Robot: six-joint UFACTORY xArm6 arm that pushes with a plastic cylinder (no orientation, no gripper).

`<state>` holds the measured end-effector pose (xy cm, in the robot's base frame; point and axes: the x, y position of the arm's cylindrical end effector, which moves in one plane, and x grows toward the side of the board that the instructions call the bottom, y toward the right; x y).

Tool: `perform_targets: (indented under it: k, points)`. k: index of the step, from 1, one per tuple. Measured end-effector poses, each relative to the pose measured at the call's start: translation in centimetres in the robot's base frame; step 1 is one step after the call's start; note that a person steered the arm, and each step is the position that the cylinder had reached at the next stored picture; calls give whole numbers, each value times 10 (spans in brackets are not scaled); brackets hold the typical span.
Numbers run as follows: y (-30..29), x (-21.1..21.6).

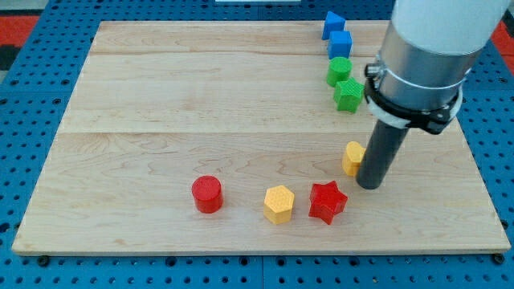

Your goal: Move the yellow heart towards the green star

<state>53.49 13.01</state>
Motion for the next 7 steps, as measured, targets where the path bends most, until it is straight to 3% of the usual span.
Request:
perform_targets:
  k: [1, 5, 7]
  points:
    - [-17, 2]
    - [6, -59]
    - [17, 37]
